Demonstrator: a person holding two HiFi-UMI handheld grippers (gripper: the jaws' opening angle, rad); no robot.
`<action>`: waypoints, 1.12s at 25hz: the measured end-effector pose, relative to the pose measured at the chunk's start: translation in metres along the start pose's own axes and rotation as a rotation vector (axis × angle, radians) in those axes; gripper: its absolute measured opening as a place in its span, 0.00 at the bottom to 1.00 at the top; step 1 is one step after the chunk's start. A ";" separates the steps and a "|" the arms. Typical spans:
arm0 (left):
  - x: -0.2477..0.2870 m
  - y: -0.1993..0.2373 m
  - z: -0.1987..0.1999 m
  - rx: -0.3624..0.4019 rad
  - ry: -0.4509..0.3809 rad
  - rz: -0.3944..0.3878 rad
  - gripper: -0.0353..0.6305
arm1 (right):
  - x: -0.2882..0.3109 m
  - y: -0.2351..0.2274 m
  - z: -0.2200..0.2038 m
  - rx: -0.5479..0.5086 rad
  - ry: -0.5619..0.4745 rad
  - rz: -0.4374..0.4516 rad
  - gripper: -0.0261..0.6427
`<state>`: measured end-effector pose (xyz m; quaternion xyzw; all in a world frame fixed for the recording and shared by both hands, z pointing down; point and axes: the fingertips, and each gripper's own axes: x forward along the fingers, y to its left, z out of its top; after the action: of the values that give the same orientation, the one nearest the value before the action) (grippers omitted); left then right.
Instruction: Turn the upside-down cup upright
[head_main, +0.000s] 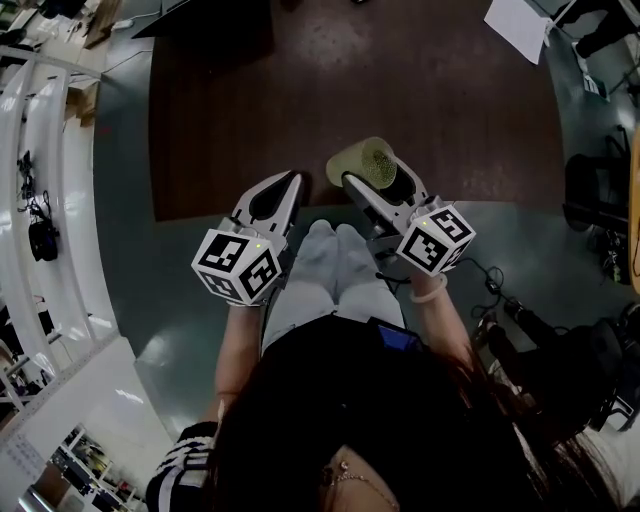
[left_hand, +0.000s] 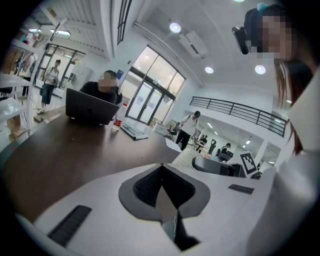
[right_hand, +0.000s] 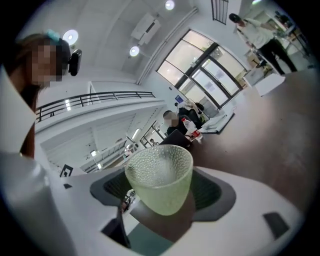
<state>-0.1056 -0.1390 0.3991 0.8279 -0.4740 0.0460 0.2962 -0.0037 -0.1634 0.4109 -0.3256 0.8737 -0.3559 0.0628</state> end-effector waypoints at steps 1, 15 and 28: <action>0.000 -0.001 0.001 0.003 -0.001 -0.003 0.06 | -0.001 0.000 0.001 0.033 -0.012 0.009 0.60; 0.002 -0.006 0.002 0.016 -0.001 -0.038 0.06 | -0.010 -0.001 0.016 0.404 -0.145 0.122 0.60; 0.003 -0.018 -0.003 0.015 0.022 -0.112 0.10 | -0.015 -0.003 0.009 0.680 -0.205 0.207 0.60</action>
<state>-0.0889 -0.1333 0.3947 0.8548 -0.4234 0.0419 0.2971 0.0129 -0.1605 0.4048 -0.2301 0.7231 -0.5830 0.2904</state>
